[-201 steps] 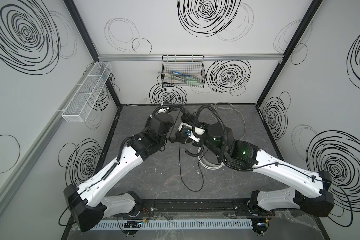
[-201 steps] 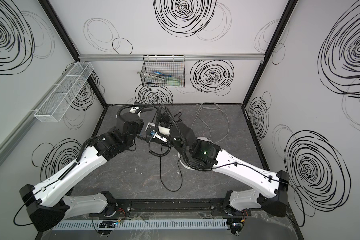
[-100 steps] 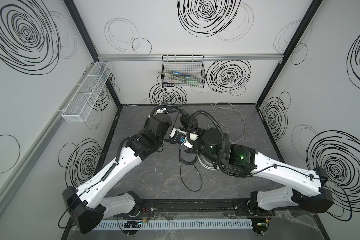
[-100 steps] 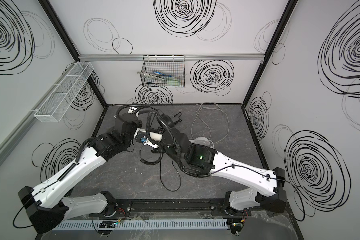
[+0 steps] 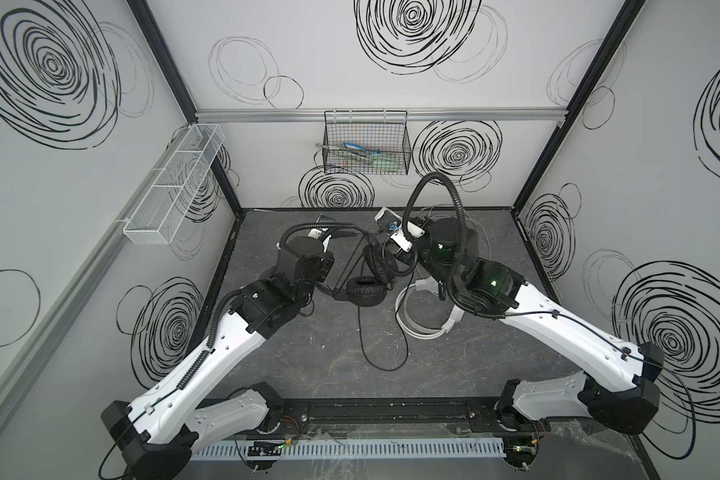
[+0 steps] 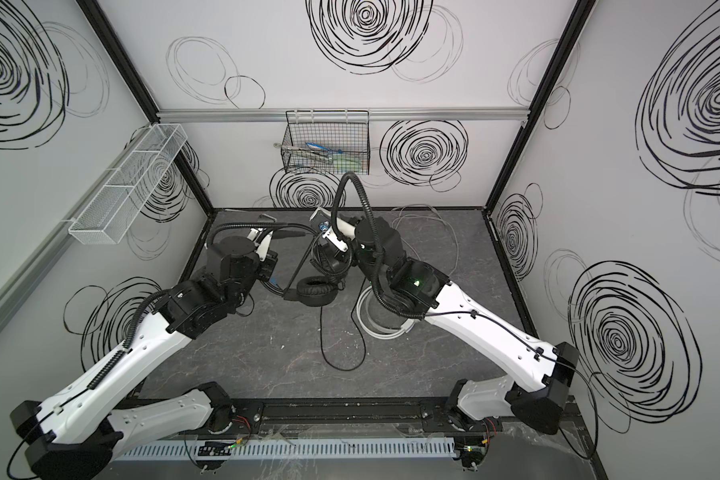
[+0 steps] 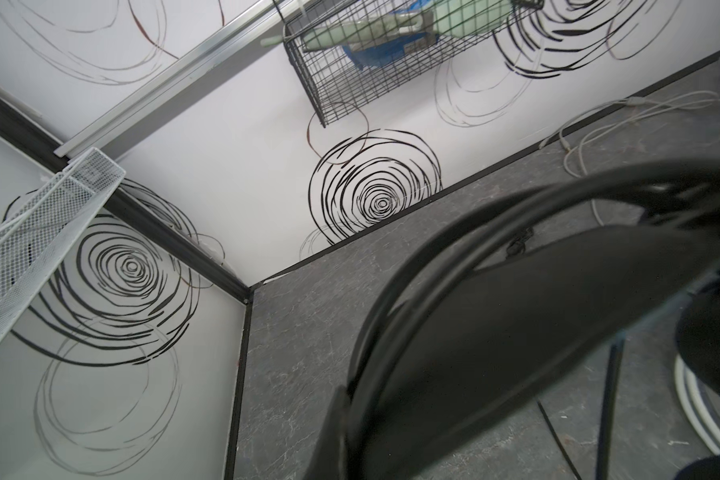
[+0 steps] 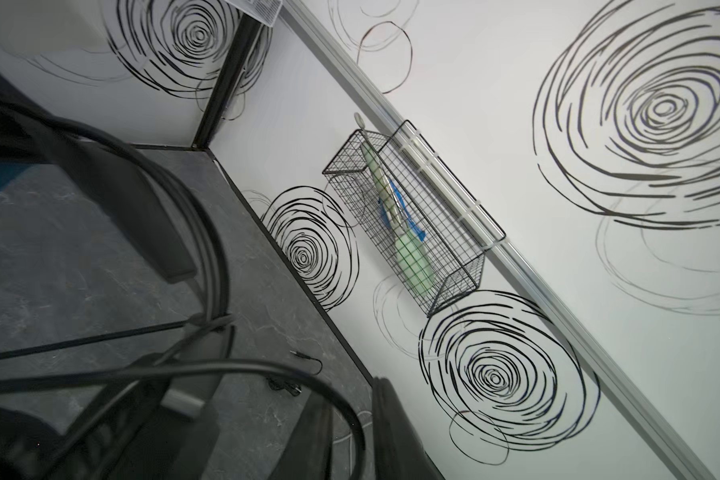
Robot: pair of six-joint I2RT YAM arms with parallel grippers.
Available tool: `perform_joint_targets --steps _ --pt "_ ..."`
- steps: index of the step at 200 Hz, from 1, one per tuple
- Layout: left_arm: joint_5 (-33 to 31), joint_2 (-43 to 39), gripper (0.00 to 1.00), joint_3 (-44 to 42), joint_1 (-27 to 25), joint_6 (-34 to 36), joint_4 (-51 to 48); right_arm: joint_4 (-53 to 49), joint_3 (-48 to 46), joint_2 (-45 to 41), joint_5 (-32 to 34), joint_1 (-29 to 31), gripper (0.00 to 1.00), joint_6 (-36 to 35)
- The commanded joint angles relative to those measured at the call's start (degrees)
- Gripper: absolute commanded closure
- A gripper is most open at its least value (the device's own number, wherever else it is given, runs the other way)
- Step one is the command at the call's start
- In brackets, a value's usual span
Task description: Wrap the headphones
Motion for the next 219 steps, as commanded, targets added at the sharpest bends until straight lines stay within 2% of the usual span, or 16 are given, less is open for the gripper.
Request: perform_joint_targets --steps 1,40,89,159,219 --pt "8.1 -3.1 1.0 -0.1 -0.8 0.0 4.7 4.8 2.7 0.1 -2.1 -2.6 0.77 1.5" --pt "14.1 -5.8 1.0 -0.1 -1.8 -2.0 3.4 6.1 3.5 1.2 -7.4 -9.1 0.74 8.1" --pt "20.6 -8.0 1.0 4.1 -1.6 -10.0 4.1 8.2 -0.2 -0.2 -15.8 -16.4 0.72 19.0" --pt "28.4 -5.1 1.0 15.4 -1.6 -18.5 8.2 12.9 -4.3 0.9 -24.8 -17.5 0.73 25.7" --pt "29.5 -1.6 1.0 23.5 -1.7 -22.8 10.1 17.5 -8.8 0.6 -34.1 -17.0 0.73 32.6"
